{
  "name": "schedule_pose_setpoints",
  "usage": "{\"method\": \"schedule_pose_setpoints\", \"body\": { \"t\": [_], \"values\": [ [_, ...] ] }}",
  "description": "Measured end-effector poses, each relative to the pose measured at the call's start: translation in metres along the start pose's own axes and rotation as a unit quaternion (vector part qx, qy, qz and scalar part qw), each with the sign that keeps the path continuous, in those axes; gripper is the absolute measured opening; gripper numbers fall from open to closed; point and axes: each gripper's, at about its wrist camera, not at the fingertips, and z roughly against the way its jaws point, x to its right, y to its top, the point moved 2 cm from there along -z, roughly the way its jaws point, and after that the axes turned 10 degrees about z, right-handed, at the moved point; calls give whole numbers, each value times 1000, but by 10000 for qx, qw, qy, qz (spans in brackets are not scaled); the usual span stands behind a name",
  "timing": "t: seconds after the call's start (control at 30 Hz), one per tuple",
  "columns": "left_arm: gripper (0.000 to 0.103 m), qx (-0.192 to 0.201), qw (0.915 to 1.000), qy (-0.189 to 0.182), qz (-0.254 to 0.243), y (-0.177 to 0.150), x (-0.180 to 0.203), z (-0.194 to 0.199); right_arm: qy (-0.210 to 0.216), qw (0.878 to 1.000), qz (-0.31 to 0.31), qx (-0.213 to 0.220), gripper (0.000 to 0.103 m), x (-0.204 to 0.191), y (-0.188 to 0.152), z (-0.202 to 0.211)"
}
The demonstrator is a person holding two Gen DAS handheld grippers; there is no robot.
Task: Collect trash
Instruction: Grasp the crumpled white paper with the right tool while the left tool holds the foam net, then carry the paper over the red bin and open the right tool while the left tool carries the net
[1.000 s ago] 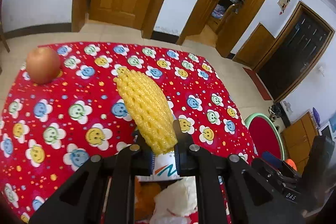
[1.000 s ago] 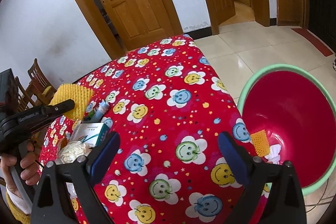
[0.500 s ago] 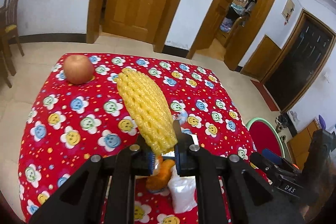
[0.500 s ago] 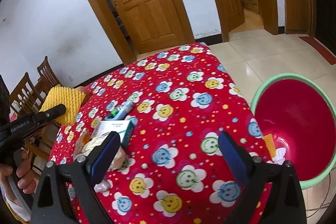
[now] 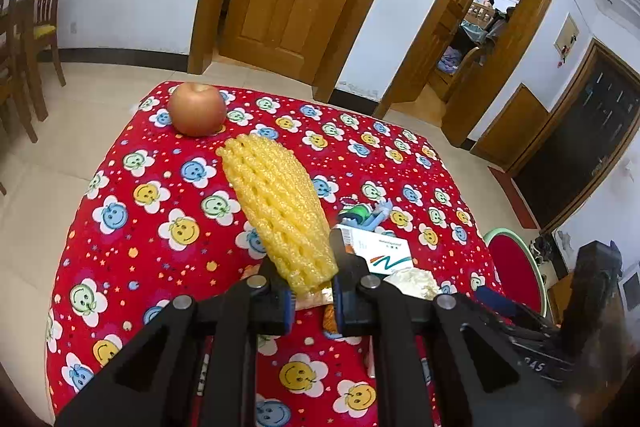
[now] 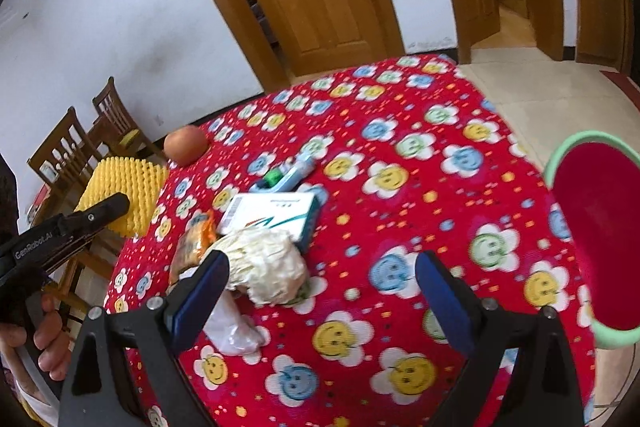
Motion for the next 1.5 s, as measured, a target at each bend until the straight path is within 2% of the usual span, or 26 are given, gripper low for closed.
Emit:
{"method": "schedule_pose_setpoints", "body": {
  "t": [0.17,0.27,0.37,0.47,0.57,1.17,1.5],
  "values": [
    [13,10,10000,-16,40,-3,-5,2,155,9997,54,-169,89,-12,-1,-15],
    [13,6,10000,-35,75,-5,-6,3,229,9993,65,-277,81,-19,-2,-25],
    [13,1,10000,-45,76,-6,-7,4,358,9988,56,-316,70,-21,-3,-32],
    [13,-6,9999,-65,84,-7,-7,4,546,9980,75,-311,53,-25,-4,-35],
    [13,8,9999,-100,85,-8,-6,7,542,9981,171,-221,47,-29,-5,-30],
    [13,38,9988,-475,-52,-12,23,21,201,9987,111,451,44,-13,2,25],
    [13,-58,9967,-759,-287,-21,53,23,-150,9970,-151,740,45,19,2,60]
  ]
}}
